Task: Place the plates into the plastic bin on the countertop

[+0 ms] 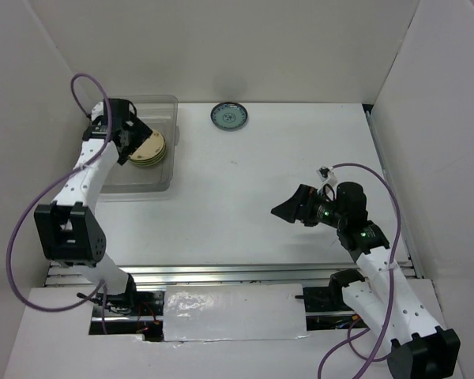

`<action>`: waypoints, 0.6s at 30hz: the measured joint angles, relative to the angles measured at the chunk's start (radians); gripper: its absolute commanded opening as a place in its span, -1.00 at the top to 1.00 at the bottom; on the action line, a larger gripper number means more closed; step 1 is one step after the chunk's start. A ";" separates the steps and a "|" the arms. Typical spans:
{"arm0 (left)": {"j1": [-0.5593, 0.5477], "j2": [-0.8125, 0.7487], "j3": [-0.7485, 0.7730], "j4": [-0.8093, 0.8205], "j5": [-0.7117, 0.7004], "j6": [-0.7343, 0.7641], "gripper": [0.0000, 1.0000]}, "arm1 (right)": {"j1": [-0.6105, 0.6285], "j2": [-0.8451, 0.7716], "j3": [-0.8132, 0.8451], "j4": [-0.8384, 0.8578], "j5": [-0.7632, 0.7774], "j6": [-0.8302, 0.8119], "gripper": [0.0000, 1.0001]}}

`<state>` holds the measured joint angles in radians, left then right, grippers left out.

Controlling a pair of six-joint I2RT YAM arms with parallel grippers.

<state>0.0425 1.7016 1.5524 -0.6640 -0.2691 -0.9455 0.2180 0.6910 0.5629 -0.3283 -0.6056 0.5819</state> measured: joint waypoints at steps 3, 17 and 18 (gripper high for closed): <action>-0.126 -0.131 -0.095 0.072 0.029 0.050 -0.98 | 0.002 -0.003 -0.032 0.040 0.042 0.050 -1.00; -0.500 0.489 0.132 0.509 0.306 -0.030 -0.99 | -0.007 -0.283 -0.185 0.064 0.291 0.291 -1.00; -0.500 0.528 0.146 0.526 0.289 -0.061 -0.99 | -0.008 -0.301 -0.198 0.066 0.290 0.302 -1.00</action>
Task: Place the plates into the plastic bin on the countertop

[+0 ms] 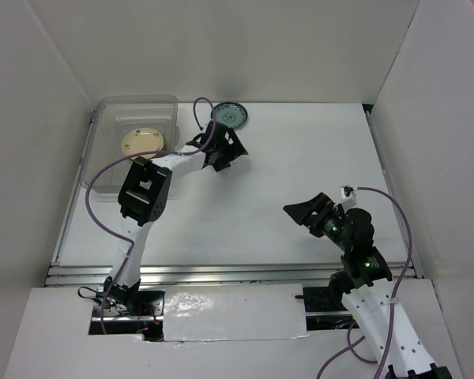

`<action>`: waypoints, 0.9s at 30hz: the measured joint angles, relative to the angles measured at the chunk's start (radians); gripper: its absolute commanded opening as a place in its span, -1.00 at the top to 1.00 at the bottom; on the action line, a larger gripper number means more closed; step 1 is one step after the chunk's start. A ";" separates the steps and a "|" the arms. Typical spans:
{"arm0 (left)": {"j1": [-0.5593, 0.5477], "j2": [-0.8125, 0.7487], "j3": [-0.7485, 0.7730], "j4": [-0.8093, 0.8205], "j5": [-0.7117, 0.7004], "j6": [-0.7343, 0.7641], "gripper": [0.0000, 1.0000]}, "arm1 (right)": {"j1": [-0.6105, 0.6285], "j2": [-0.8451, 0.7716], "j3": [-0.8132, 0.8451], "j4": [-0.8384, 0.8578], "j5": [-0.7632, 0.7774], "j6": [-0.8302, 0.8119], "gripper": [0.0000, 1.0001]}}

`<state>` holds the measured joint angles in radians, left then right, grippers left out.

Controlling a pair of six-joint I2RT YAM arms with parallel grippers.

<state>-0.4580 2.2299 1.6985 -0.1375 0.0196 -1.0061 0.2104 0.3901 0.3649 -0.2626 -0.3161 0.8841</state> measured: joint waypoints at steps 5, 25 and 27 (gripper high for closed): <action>0.002 0.055 0.009 0.160 -0.133 -0.156 -0.99 | 0.000 -0.103 -0.073 -0.023 -0.024 0.048 -1.00; 0.014 0.469 0.621 0.016 -0.573 -0.546 -0.47 | 0.000 -0.257 0.003 -0.226 -0.185 0.074 -1.00; 0.026 0.480 0.628 0.018 -0.574 -0.569 -0.36 | 0.000 -0.266 0.010 -0.243 -0.198 0.077 -1.00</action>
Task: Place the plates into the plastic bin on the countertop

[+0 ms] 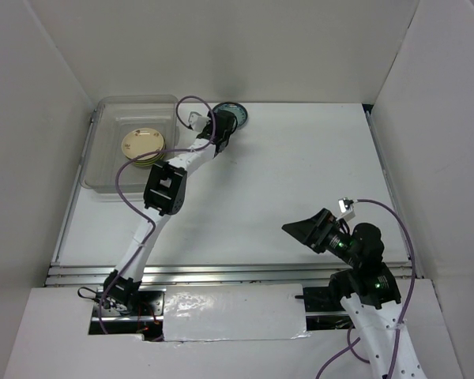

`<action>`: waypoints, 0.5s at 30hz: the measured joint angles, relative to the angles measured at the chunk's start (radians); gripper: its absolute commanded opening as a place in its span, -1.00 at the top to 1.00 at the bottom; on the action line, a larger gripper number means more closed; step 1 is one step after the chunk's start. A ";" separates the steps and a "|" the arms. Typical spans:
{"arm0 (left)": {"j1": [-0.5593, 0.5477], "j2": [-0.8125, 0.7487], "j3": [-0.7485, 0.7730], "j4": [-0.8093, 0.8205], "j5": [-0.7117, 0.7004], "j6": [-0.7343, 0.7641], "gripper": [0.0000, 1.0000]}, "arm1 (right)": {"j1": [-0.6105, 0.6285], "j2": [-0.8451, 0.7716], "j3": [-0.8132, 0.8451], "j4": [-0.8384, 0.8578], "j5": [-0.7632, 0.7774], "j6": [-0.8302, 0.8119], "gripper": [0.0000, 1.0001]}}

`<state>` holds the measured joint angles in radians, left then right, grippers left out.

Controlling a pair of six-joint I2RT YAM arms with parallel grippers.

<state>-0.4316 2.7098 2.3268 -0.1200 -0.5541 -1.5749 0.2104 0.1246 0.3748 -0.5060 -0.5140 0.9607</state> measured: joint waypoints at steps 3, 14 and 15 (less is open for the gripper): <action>0.021 0.026 0.033 -0.005 0.000 -0.014 -0.15 | 0.000 -0.002 0.016 -0.035 -0.003 -0.002 -1.00; 0.062 0.069 0.045 0.034 0.032 -0.050 0.64 | -0.002 -0.003 0.074 -0.106 -0.006 -0.026 -1.00; 0.063 0.069 0.031 0.063 0.036 -0.045 0.71 | -0.002 -0.005 0.074 -0.113 -0.005 -0.028 -1.00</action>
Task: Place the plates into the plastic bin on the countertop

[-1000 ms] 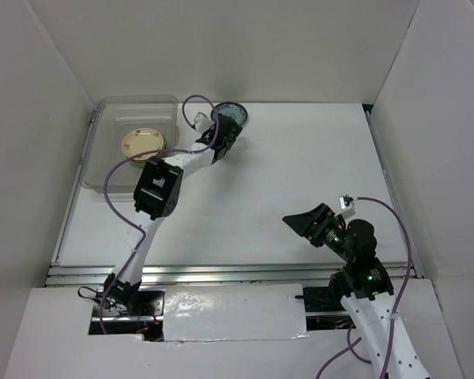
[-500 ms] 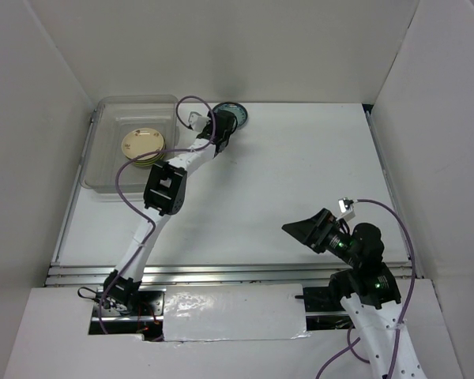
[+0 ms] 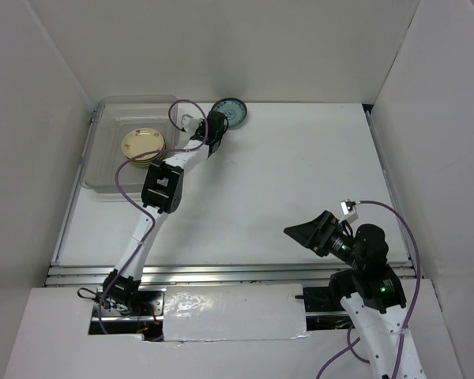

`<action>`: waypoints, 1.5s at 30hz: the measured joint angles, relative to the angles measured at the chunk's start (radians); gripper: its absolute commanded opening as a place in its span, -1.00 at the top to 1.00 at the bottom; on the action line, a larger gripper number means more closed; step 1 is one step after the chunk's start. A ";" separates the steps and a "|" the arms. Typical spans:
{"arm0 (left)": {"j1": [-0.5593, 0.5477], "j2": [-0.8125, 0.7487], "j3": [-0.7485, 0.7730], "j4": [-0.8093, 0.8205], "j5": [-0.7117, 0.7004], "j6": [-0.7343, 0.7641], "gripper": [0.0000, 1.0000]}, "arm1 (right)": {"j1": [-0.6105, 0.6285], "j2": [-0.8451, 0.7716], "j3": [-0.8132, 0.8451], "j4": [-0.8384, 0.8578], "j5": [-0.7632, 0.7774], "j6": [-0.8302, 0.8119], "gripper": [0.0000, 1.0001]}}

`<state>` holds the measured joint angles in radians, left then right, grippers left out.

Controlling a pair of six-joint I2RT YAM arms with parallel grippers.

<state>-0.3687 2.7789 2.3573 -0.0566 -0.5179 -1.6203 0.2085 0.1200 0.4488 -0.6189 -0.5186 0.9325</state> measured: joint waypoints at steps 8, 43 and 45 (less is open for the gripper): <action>0.008 -0.003 -0.032 0.089 0.058 0.063 1.00 | 0.000 -0.034 0.000 -0.041 0.011 -0.015 -1.00; 0.598 -1.063 -0.846 -0.401 0.372 0.676 1.00 | -0.006 -0.038 0.009 -0.100 0.039 -0.157 -1.00; 0.609 -1.028 -0.810 -0.433 0.382 0.711 1.00 | -0.006 -0.042 0.009 -0.102 0.036 -0.163 -1.00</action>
<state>0.2401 1.7504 1.5471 -0.4892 -0.1356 -0.9096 0.2020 0.0780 0.4576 -0.7212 -0.4824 0.7696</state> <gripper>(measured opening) 0.185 0.997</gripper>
